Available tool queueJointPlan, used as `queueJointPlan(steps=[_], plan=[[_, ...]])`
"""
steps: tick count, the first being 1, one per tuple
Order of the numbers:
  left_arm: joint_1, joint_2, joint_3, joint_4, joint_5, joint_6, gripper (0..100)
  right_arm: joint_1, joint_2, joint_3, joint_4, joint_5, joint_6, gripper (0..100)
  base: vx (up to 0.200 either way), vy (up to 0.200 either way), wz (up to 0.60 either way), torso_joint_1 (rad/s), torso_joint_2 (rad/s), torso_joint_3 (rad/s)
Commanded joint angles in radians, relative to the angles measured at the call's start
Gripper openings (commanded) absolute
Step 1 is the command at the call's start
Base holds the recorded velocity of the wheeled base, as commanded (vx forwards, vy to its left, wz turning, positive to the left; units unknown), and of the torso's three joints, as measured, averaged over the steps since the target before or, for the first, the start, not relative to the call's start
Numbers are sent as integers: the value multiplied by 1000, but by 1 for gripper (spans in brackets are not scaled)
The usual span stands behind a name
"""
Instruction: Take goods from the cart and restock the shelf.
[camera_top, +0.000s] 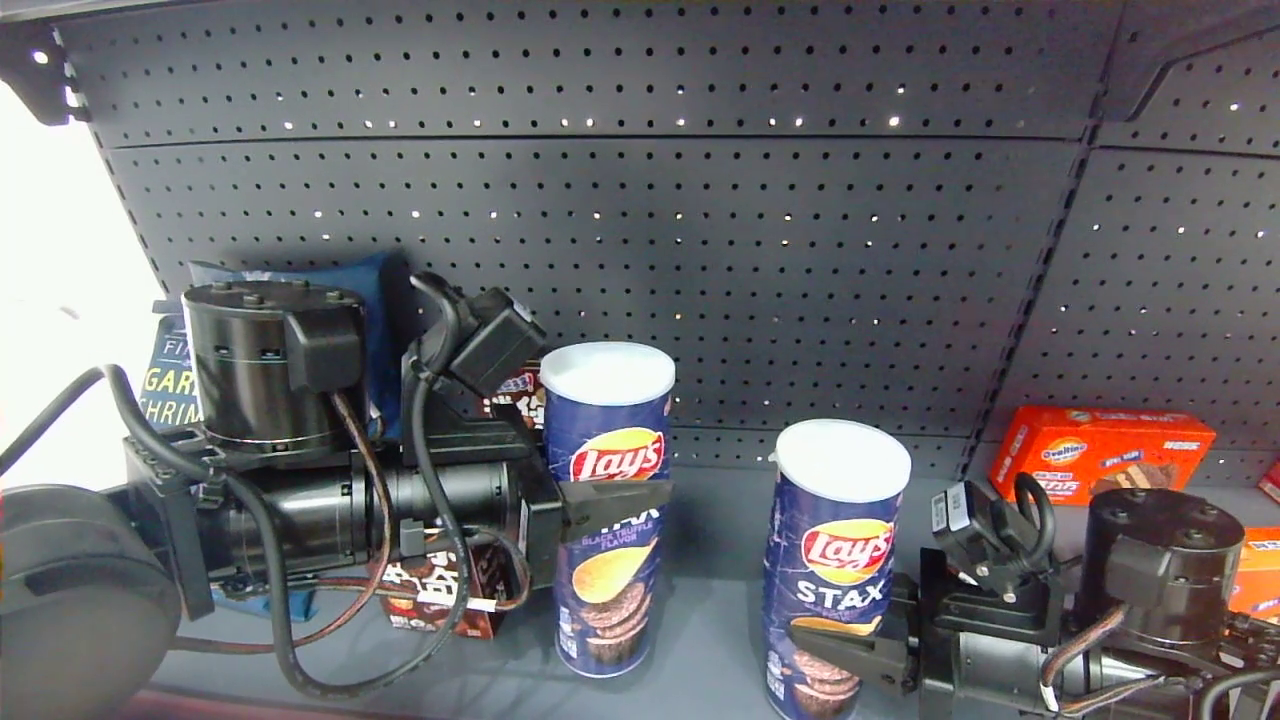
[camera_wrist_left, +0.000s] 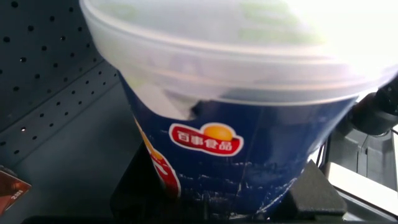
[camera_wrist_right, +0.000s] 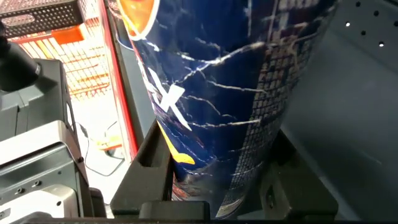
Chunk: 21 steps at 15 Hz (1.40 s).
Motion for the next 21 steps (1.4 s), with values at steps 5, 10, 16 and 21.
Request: queueJointPlan(steps=[5, 10, 16, 21], plan=[[0, 2, -1, -1, -3, 0, 0, -3, 6, 13, 0, 2, -3, 0, 0, 0, 0, 0, 0, 0], [-2, 2, 2, -1, -4, 0, 0, -6, 5, 23, 0, 2, -6, 100, 0, 0, 0, 0, 0, 0], [-2, 0, 2, -1, -1, 0, 0, -41, -72, 56, 0, 9, -11, 100, 0, 0, 0, 0, 0, 0], [-2, -8, 44, -8, -1, -2, 0, -44, -353, 221, 27, -11, -9, 100, 0, 0, 0, 0, 0, 0]])
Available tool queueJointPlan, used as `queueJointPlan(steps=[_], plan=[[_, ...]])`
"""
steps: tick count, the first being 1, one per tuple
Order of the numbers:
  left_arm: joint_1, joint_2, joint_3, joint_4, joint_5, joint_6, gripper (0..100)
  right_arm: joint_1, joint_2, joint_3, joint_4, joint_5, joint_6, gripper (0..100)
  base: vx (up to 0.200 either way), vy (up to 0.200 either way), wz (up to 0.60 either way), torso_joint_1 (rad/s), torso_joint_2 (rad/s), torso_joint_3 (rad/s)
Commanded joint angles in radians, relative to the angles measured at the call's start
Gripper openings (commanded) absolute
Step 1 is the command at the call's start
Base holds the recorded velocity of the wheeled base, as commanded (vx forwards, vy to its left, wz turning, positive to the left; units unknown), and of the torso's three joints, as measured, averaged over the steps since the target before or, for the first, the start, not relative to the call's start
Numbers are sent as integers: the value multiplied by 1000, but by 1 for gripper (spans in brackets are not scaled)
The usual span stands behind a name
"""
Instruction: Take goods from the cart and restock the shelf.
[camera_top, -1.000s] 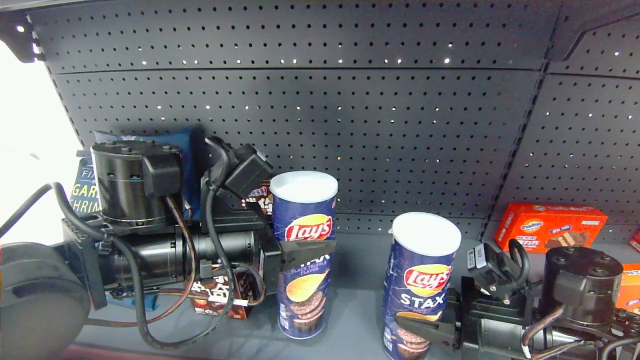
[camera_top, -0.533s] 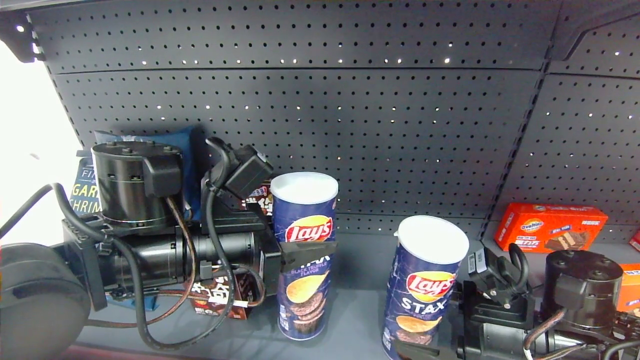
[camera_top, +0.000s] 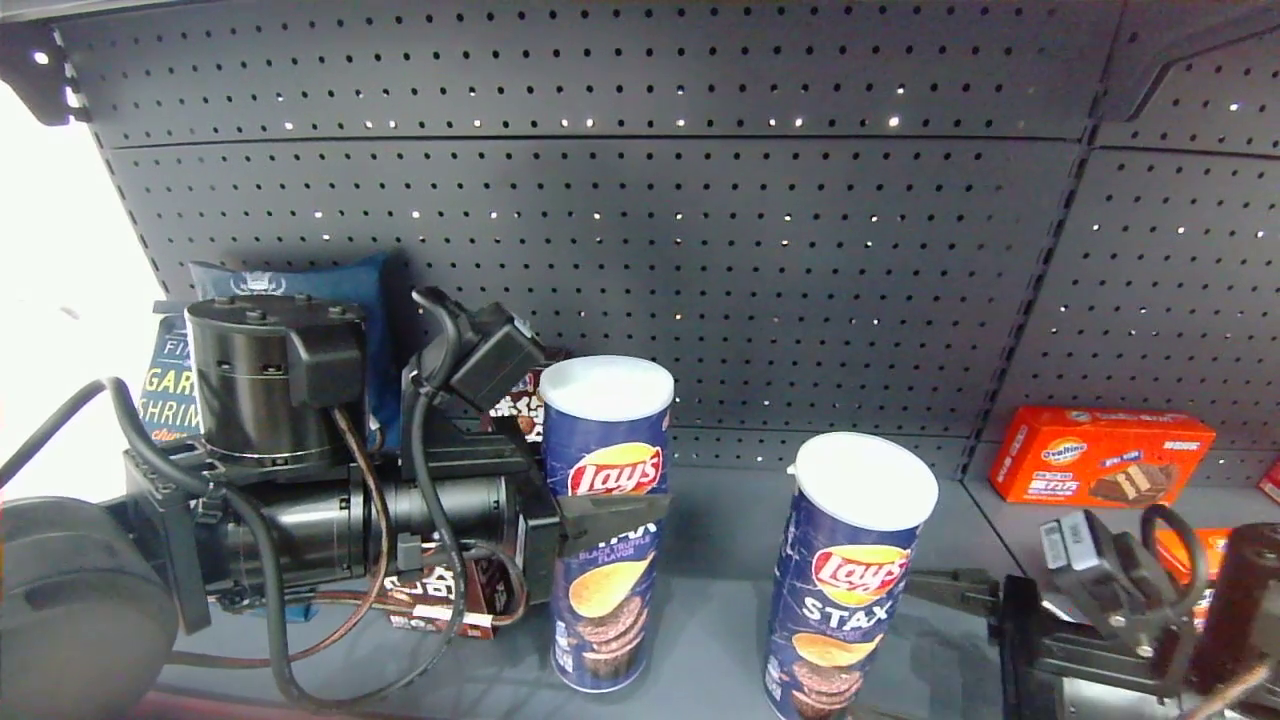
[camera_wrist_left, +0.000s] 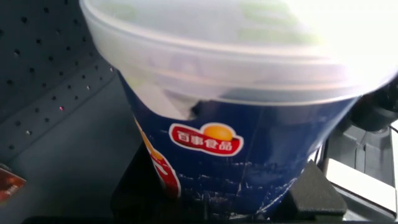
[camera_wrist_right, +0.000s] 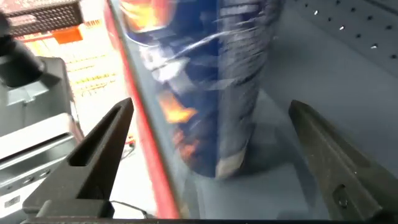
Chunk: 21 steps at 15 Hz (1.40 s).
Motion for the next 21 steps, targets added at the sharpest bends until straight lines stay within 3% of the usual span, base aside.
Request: queueJointPlan(steps=[1, 3, 4, 5, 6, 8, 10, 11, 14, 18, 21], plan=[[-2, -14, 26, -2, 1, 1, 0, -5, -256, 96, 48, -52, -1, 100, 0, 0, 0, 0, 0, 0], [-2, -31, 29, 1, -1, 1, 0, -14, -405, 101, 149, -144, -1, 100, 0, 0, 0, 0, 0, 0], [2, -30, 18, -1, -4, 1, 0, -60, -540, 70, 309, -273, -1, 100, 0, 0, 0, 0, 0, 0], [2, -28, 15, -2, -4, -1, 0, -68, -592, 56, 372, -319, -1, 100, 0, 0, 0, 0, 0, 0], [9, -28, 0, -4, -5, -1, 0, -72, -727, 7, 567, -416, 0, 100, 0, 0, 0, 0, 0, 0], [10, -24, -25, -2, -5, -1, 0, -72, -828, -60, 755, -506, 2, 100, 0, 0, 0, 0, 0, 0], [10, -19, -34, -2, -5, -1, 0, -83, -882, -82, 820, -560, 0, 100, 0, 0, 0, 0, 0, 0], [10, -21, -28, -4, -5, -1, 0, -131, -906, -76, 823, -637, 0, 100, 0, 0, 0, 0, 0, 0], [9, -17, -40, -5, -5, 1, 0, -177, -998, -16, 824, -680, 3, 100, 0, 0, 0, 0, 0, 0], [9, 47, -133, -2, 4, -1, 0, -215, -1222, 131, 846, -681, 3, 100, 0, 0, 0, 0, 0, 0], [7, 90, -169, -5, 4, 1, 0, -234, -1489, 127, 1105, -681, 8, 100, 0, 0, 0, 0, 0, 0]])
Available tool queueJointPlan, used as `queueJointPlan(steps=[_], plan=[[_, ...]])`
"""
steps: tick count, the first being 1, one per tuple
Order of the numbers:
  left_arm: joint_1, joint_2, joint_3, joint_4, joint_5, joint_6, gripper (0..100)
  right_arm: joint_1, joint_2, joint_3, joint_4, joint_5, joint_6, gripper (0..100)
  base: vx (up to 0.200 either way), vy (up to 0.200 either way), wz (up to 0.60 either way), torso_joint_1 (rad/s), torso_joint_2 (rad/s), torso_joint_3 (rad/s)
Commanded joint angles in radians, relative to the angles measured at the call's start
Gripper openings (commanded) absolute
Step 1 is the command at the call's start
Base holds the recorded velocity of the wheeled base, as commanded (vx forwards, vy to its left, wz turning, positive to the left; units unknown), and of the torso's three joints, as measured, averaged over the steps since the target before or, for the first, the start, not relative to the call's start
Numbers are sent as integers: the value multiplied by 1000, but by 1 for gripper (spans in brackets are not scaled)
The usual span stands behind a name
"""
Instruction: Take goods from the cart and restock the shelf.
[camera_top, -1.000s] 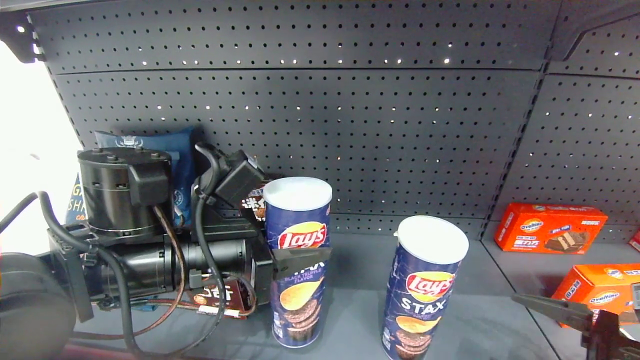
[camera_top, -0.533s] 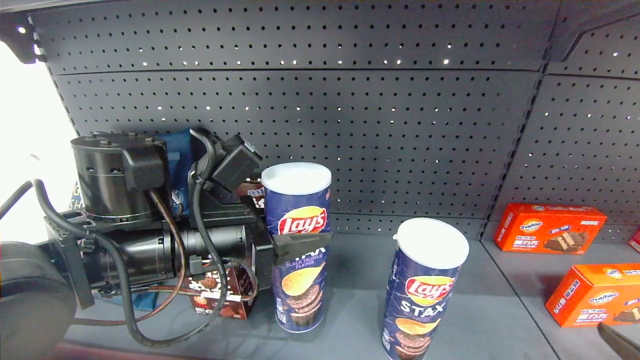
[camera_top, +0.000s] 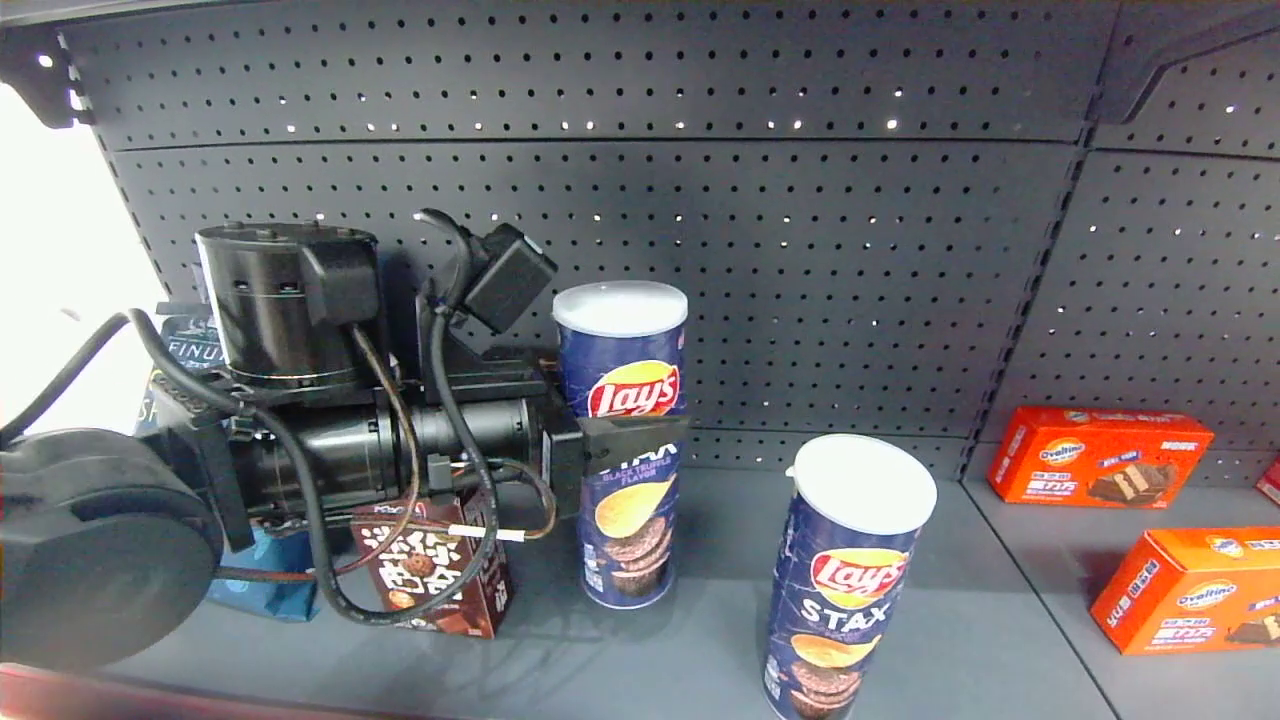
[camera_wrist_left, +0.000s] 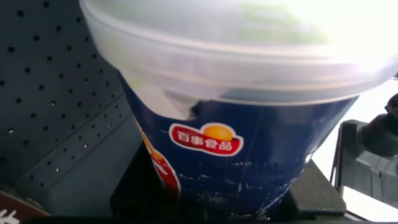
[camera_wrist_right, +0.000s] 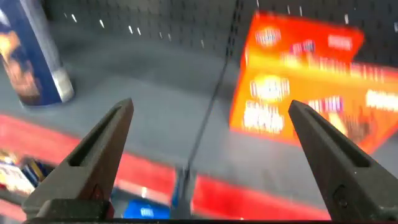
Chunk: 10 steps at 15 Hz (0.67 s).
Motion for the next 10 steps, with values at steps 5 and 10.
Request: queueJointPlan(steps=[5, 10], plan=[[-9, 61, -38, -5, 1, 0, 0, -7, -235, -6, 165, -70, 34, 100, 0, 0, 0, 0, 0, 0], [-1, 58, -33, -6, -3, 2, 0, -7, -235, -6, 164, -65, 33, 100, 0, 0, 0, 0, 0, 0]])
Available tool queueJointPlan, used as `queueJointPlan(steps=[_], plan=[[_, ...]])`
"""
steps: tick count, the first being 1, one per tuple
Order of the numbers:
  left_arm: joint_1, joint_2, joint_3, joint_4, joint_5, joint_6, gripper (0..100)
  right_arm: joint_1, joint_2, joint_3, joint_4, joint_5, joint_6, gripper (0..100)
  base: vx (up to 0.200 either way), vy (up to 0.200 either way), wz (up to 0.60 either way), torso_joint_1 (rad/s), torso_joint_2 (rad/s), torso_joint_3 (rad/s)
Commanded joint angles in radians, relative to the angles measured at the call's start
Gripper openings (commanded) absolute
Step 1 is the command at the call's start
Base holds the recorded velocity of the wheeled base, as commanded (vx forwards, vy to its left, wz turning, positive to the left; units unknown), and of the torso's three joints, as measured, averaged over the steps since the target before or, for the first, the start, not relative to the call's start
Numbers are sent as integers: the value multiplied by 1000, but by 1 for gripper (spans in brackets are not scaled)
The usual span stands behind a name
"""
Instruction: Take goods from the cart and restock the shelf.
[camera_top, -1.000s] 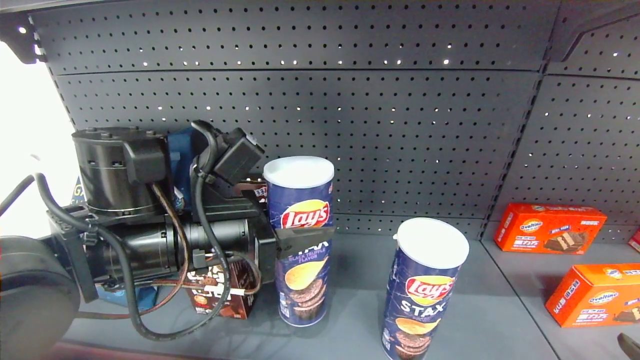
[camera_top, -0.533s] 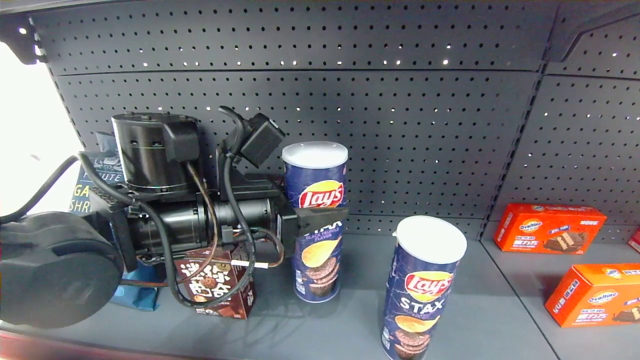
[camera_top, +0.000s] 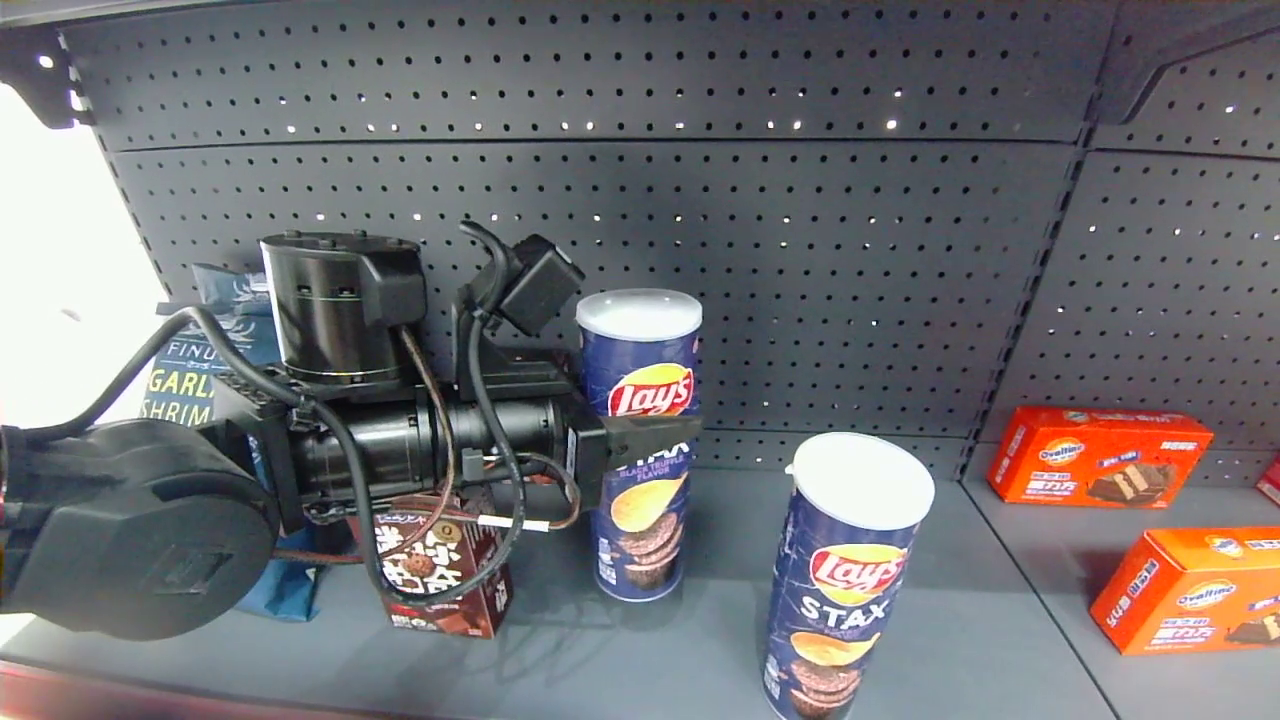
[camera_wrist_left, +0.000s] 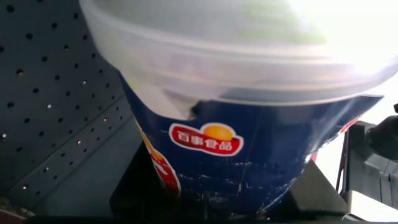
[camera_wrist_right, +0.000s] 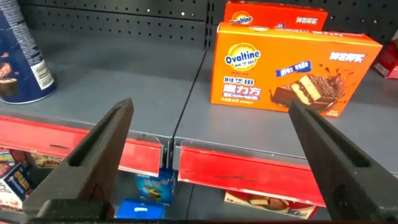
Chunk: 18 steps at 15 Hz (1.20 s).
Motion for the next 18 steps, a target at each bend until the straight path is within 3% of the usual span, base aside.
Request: queueJointPlan(steps=[1, 4, 13, 15, 18], plan=[[1, 1, 1, -1, -1, 0, 0, 1, -2, 0, -1, 0, -1, 100, 0, 0, 0, 0, 0, 0], [1, 1, 2, -1, -2, 1, 0, 1, -2, 0, 0, 2, 2, 100, 0, 0, -400, -2, 0, -2], [19, 7, -35, -4, -1, 11, 0, 1, -2, 0, 0, 2, 2, 100, 0, 0, 0, 0, 0, 0], [18, 12, -36, -44, -2, 11, 0, 1, -2, 0, 0, 14, 5, 100, 0, 0, 0, 0, 0, 0], [37, 87, -36, -188, -1, 8, 0, 1, -2, 0, 0, 16, 5, 100, 0, 0, 0, 0, 0, 0]])
